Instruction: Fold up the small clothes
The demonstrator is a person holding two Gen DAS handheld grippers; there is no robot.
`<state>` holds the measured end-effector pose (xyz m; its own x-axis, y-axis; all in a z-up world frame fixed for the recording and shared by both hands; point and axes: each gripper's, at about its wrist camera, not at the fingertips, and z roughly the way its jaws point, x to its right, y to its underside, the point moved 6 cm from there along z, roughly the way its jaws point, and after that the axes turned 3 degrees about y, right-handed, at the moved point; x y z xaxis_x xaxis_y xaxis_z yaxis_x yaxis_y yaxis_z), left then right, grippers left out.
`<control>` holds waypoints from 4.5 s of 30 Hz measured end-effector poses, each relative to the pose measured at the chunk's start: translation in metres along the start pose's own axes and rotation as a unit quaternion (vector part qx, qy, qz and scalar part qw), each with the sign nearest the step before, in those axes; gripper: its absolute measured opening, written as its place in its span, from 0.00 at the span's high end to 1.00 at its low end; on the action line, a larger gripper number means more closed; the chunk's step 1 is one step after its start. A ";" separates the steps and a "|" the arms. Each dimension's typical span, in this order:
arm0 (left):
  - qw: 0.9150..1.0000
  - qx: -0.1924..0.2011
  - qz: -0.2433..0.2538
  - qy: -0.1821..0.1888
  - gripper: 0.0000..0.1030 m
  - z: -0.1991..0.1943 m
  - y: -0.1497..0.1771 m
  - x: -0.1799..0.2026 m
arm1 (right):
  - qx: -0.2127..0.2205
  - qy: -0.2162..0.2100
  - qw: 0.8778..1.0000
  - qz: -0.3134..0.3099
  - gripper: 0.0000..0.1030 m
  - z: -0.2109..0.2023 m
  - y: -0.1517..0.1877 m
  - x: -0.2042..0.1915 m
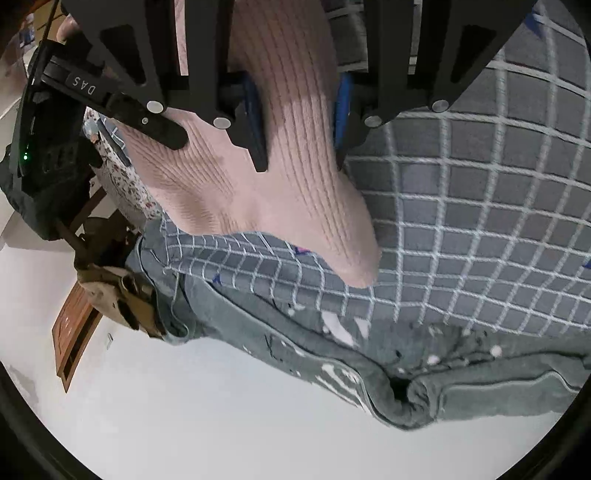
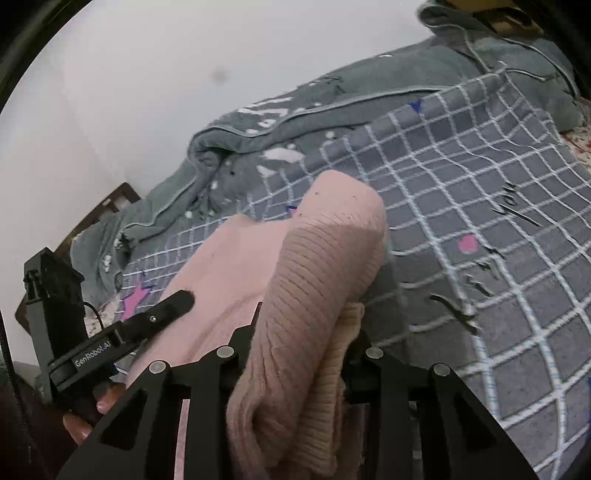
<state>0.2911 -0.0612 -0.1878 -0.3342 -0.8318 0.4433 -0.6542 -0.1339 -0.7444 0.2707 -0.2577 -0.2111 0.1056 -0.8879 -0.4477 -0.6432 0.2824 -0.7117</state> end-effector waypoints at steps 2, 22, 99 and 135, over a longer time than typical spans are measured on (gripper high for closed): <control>1.000 0.012 0.003 -0.004 0.70 -0.012 -0.006 -0.010 | -0.001 -0.010 1.000 -0.004 0.70 0.005 -0.001 -0.010; 0.996 -0.004 -0.012 -0.092 0.60 -0.047 -0.020 -0.105 | -0.044 -0.012 0.995 -0.085 0.60 0.078 0.010 -0.092; 0.979 0.038 -0.008 -0.200 0.23 -0.069 -0.026 -0.137 | 0.028 0.042 0.985 -0.166 0.81 0.051 -0.002 -0.095; 0.982 0.031 0.023 -0.184 0.23 -0.105 0.019 -0.087 | 0.026 0.061 0.981 -0.184 0.76 0.005 0.037 -0.101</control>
<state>0.2367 0.0653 -0.1877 -0.0872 -0.9747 0.2057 -0.5984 -0.1138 -0.7931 0.2401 -0.1556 -0.1943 0.2302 -0.9690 -0.0898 -0.5382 -0.0499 -0.8413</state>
